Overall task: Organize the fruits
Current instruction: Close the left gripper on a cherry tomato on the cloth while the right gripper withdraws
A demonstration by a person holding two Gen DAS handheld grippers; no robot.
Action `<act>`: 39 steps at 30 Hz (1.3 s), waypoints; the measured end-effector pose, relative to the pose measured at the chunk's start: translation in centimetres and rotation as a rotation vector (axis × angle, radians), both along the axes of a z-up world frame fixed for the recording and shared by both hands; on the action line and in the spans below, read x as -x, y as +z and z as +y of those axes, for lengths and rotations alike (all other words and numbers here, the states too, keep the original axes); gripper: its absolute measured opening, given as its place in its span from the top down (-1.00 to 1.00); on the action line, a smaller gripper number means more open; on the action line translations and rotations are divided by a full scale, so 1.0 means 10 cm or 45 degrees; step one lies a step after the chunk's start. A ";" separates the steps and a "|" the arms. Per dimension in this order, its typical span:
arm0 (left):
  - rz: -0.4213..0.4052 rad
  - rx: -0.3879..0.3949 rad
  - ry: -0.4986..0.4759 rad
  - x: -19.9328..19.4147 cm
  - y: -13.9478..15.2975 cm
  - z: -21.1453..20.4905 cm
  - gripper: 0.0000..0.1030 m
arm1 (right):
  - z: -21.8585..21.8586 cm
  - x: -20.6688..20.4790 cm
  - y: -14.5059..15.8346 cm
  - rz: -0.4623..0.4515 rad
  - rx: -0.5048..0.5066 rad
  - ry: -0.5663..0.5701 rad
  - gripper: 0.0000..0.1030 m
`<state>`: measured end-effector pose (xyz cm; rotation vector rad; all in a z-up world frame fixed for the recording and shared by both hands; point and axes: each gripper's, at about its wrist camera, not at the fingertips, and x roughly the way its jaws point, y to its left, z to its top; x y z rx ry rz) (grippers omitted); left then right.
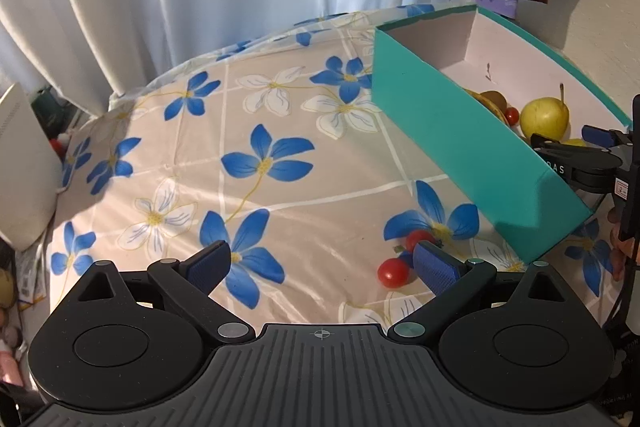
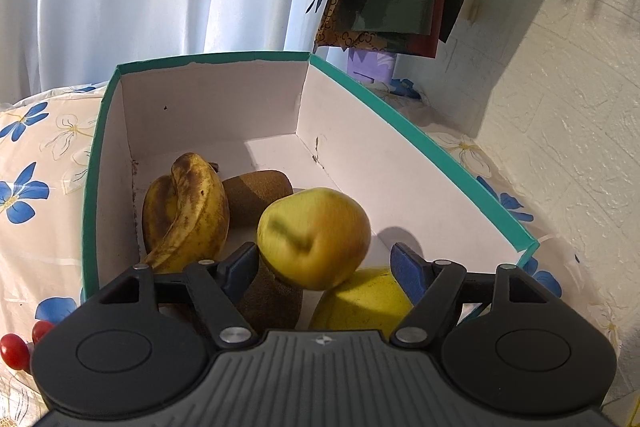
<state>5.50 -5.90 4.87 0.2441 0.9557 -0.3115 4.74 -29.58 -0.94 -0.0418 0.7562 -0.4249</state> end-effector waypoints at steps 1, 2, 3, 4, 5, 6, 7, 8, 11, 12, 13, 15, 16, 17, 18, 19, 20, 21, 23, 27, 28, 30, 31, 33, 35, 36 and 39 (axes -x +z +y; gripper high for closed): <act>0.004 0.004 -0.007 -0.02 -0.01 0.01 -0.95 | 0.00 0.00 0.00 0.006 0.002 -0.001 -0.42; 0.008 0.010 -0.017 -0.03 -0.01 0.02 -0.95 | 0.00 -0.01 0.00 0.015 0.002 -0.004 -0.42; 0.009 0.016 -0.025 -0.04 -0.02 0.04 -0.95 | 0.00 -0.01 0.00 0.018 0.006 -0.005 -0.42; 0.008 0.021 -0.028 -0.04 -0.02 0.05 -0.95 | 0.00 -0.01 -0.01 0.025 0.008 -0.007 -0.42; 0.009 0.026 -0.032 -0.05 -0.03 0.08 -0.95 | 0.00 -0.02 -0.01 0.027 0.006 -0.009 -0.43; 0.012 0.035 -0.033 -0.06 -0.03 0.10 -0.95 | 0.00 -0.02 -0.01 0.029 0.005 -0.009 -0.43; 0.015 0.041 -0.030 -0.08 -0.04 0.13 -0.95 | 0.00 -0.02 -0.01 0.029 0.000 -0.008 -0.44; 0.017 0.048 -0.030 -0.09 -0.05 0.15 -0.95 | 0.00 -0.02 -0.01 0.032 -0.003 -0.009 -0.45; 0.024 0.064 -0.030 -0.12 -0.09 0.22 -0.95 | 0.01 0.03 0.03 0.009 -0.013 -0.020 -0.45; 0.030 0.064 -0.026 -0.13 -0.11 0.23 -0.95 | 0.02 0.06 0.05 -0.008 -0.019 -0.018 -0.45; 0.036 0.065 -0.023 -0.14 -0.13 0.25 -0.95 | 0.04 0.10 0.09 -0.032 -0.014 -0.025 -0.48; 0.044 0.067 -0.022 -0.15 -0.17 0.26 -0.95 | 0.05 0.19 0.16 -0.079 0.001 -0.061 -0.65; 0.047 0.066 -0.025 -0.15 -0.20 0.26 -0.95 | 0.05 0.24 0.19 -0.100 0.000 -0.084 -0.69; 0.049 0.063 -0.036 -0.15 -0.23 0.24 -0.95 | 0.05 0.29 0.22 -0.117 -0.008 -0.101 -0.69; 0.052 0.058 -0.049 -0.16 -0.27 0.22 -0.95 | 0.04 0.35 0.26 -0.140 -0.021 -0.117 -0.69; 0.052 0.055 -0.061 -0.15 -0.30 0.20 -0.95 | 0.05 0.42 0.31 -0.164 -0.030 -0.126 -0.69; 0.047 0.058 -0.075 -0.15 -0.33 0.17 -0.95 | 0.05 0.47 0.35 -0.183 -0.032 -0.135 -0.69; 0.043 0.055 -0.085 -0.14 -0.36 0.15 -0.95 | 0.07 0.54 0.39 -0.208 -0.034 -0.144 -0.69; 0.018 0.055 -0.108 -0.11 -0.39 0.10 -0.95 | 0.10 0.68 0.48 -0.261 -0.048 -0.145 -0.70; -0.045 0.063 -0.176 -0.05 -0.48 0.01 -0.95 | 0.21 0.99 0.63 -0.372 -0.089 -0.164 -0.80; -0.047 0.068 -0.189 -0.04 -0.51 -0.01 -0.95 | 0.25 1.09 0.66 -0.404 -0.113 -0.166 -0.83; -0.050 0.061 -0.208 -0.01 -0.58 -0.03 -0.95 | 0.32 1.28 0.68 -0.448 -0.169 -0.153 -0.87; -0.059 0.059 -0.226 0.00 -0.61 -0.04 -0.95 | 0.36 1.37 0.67 -0.465 -0.195 -0.143 -0.90; -0.074 0.045 -0.275 0.04 -0.66 -0.09 -0.95 | 0.43 1.52 0.64 -0.481 -0.237 -0.130 -0.92; -0.110 0.063 -0.349 0.11 -0.68 -0.14 -0.95 | 0.48 1.63 0.57 -0.464 -0.283 -0.133 -0.92; -0.131 0.080 -0.385 0.15 -0.69 -0.17 -0.95 | 0.50 1.67 0.54 -0.453 -0.307 -0.141 -0.92; -0.167 0.118 -0.454 0.22 -0.74 -0.26 -0.95 | 0.52 1.72 0.47 -0.420 -0.359 -0.159 -0.92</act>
